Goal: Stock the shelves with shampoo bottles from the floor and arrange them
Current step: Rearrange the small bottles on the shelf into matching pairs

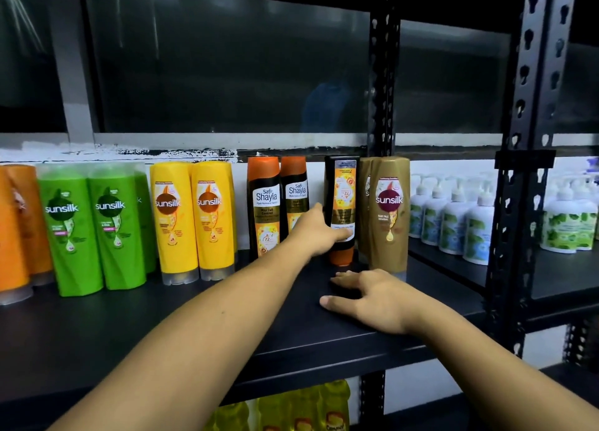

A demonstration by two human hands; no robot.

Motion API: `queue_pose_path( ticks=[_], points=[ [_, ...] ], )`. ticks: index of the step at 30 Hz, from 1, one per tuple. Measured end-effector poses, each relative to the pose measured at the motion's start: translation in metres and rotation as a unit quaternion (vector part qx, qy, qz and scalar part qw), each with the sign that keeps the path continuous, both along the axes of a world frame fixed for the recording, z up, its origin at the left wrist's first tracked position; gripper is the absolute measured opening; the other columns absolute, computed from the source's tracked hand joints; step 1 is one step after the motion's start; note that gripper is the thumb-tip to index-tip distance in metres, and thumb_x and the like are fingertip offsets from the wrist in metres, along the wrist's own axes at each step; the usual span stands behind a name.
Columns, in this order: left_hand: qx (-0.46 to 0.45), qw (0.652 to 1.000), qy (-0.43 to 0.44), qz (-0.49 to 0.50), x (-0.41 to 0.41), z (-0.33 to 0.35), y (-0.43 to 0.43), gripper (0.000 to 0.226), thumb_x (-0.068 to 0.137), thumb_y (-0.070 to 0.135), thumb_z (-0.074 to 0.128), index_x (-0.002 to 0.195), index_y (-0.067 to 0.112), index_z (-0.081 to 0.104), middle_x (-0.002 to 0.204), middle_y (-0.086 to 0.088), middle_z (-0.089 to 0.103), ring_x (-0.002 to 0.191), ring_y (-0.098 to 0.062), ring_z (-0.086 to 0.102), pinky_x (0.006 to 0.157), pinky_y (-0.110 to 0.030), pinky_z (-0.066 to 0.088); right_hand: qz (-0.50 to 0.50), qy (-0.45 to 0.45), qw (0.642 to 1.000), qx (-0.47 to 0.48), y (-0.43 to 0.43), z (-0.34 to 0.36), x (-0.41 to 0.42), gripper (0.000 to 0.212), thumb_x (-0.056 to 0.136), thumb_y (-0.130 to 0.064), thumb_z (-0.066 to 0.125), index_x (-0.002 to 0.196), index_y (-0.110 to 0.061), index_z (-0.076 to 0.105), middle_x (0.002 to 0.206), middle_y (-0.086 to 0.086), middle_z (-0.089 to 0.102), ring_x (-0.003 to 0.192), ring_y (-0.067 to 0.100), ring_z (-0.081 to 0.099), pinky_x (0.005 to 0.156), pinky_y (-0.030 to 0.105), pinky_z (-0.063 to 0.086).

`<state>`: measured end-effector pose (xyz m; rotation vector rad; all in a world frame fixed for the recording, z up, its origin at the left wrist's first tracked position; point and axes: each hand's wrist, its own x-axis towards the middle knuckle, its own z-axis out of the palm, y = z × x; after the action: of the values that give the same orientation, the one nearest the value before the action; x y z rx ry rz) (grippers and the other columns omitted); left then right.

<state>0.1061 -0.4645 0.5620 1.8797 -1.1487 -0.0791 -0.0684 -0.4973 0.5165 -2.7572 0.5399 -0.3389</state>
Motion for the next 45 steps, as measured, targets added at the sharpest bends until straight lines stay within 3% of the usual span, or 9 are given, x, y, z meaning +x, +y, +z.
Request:
queue_pose_path(
  ticks=[7, 15, 18, 22, 28, 32, 38, 42, 45],
  points=[
    [-0.029, 0.999, 0.025, -0.015, -0.002, -0.009, 0.004, 0.050, 0.082, 0.029, 0.085, 0.124, 0.024, 0.059, 0.120, 0.005, 0.069, 0.111, -0.015, 0.064, 0.100, -0.039, 0.053, -0.014, -0.051, 0.999, -0.003, 0.001, 0.001, -0.004, 0.063, 0.089, -0.066, 0.056, 0.140, -0.029, 0.057, 0.143, -0.010, 0.056, 0.132, 0.009, 0.049, 0.103, 0.021, 0.037],
    [-0.014, 0.999, 0.007, -0.047, 0.010, -0.017, 0.065, 0.056, 0.081, 0.032, 0.085, 0.130, 0.030, 0.059, 0.117, 0.009, 0.070, 0.107, -0.009, 0.066, 0.095, -0.042, 0.058, -0.009, -0.137, 0.990, -0.020, 0.011, 0.000, -0.015, 0.021, 0.087, -0.051, 0.068, 0.098, -0.033, 0.070, 0.095, -0.015, 0.068, 0.089, -0.002, 0.060, 0.077, 0.017, 0.049],
    [0.002, 0.998, 0.004, -0.060, 0.016, -0.016, 0.091, 0.062, 0.078, 0.039, 0.085, 0.133, 0.033, 0.057, 0.123, 0.010, 0.070, 0.112, -0.009, 0.066, 0.098, -0.043, 0.057, 0.002, -0.142, 0.990, -0.009, 0.013, 0.001, -0.015, 0.026, 0.084, -0.053, 0.071, 0.102, -0.035, 0.065, 0.098, -0.016, 0.066, 0.091, -0.004, 0.060, 0.076, 0.012, 0.048],
    [0.087, 0.993, -0.047, -0.058, 0.018, -0.018, 0.120, 0.082, 0.071, 0.077, 0.071, 0.140, 0.037, 0.052, 0.138, 0.011, 0.062, 0.125, -0.007, 0.059, 0.109, -0.041, 0.049, 0.000, -0.139, 0.990, 0.021, 0.016, -0.001, -0.012, 0.049, 0.081, -0.058, 0.072, 0.122, -0.037, 0.055, 0.109, -0.015, 0.063, 0.101, 0.001, 0.061, 0.090, 0.025, 0.053],
    [0.252, 0.954, -0.158, -0.029, 0.028, -0.032, 0.173, 0.078, 0.096, 0.063, 0.052, 0.161, 0.029, 0.026, 0.164, 0.008, 0.031, 0.148, -0.015, 0.036, 0.119, -0.029, 0.030, -0.007, -0.104, 0.990, 0.091, 0.024, 0.009, -0.005, 0.081, 0.079, -0.061, 0.072, 0.148, -0.033, 0.039, 0.131, -0.016, 0.056, 0.118, 0.003, 0.054, 0.103, 0.023, 0.042],
    [0.289, 0.942, -0.166, -0.023, 0.035, -0.049, 0.185, 0.069, 0.102, 0.062, 0.039, 0.161, 0.027, 0.028, 0.168, 0.006, 0.022, 0.155, -0.013, 0.017, 0.126, -0.032, 0.013, -0.015, -0.200, 0.959, 0.202, 0.038, 0.010, 0.020, 0.093, 0.074, -0.057, 0.080, 0.152, -0.032, 0.035, 0.142, -0.013, 0.052, 0.130, 0.010, 0.050, 0.110, 0.031, 0.039],
    [0.270, 0.949, -0.160, -0.022, 0.032, -0.048, 0.185, 0.067, 0.102, 0.061, 0.042, 0.159, 0.025, 0.034, 0.167, 0.006, 0.025, 0.155, -0.015, 0.020, 0.126, -0.033, 0.015, -0.050, -0.262, 0.933, 0.241, 0.046, 0.008, 0.040, 0.068, 0.078, -0.035, 0.083, 0.136, -0.023, 0.048, 0.127, -0.007, 0.061, 0.123, 0.013, 0.055, 0.108, 0.036, 0.043],
    [0.259, 0.954, -0.148, -0.010, 0.034, -0.048, 0.187, 0.070, 0.098, 0.064, 0.047, 0.156, 0.025, 0.040, 0.164, 0.005, 0.033, 0.151, -0.018, 0.030, 0.123, -0.034, 0.024, -0.080, -0.274, 0.932, 0.223, 0.049, 0.004, 0.032, 0.075, 0.069, -0.050, 0.087, 0.133, -0.028, 0.055, 0.128, -0.009, 0.060, 0.119, 0.013, 0.057, 0.105, 0.040, 0.047],
    [0.253, 0.957, -0.143, -0.006, 0.034, -0.047, 0.188, 0.071, 0.097, 0.065, 0.048, 0.154, 0.024, 0.043, 0.163, 0.004, 0.037, 0.149, -0.019, 0.035, 0.122, -0.036, 0.028, -0.066, -0.318, 0.917, 0.233, 0.052, -0.002, 0.021, 0.061, 0.066, -0.047, 0.089, 0.119, -0.031, 0.063, 0.114, -0.012, 0.069, 0.104, 0.007, 0.065, 0.096, 0.035, 0.053]
  ],
)
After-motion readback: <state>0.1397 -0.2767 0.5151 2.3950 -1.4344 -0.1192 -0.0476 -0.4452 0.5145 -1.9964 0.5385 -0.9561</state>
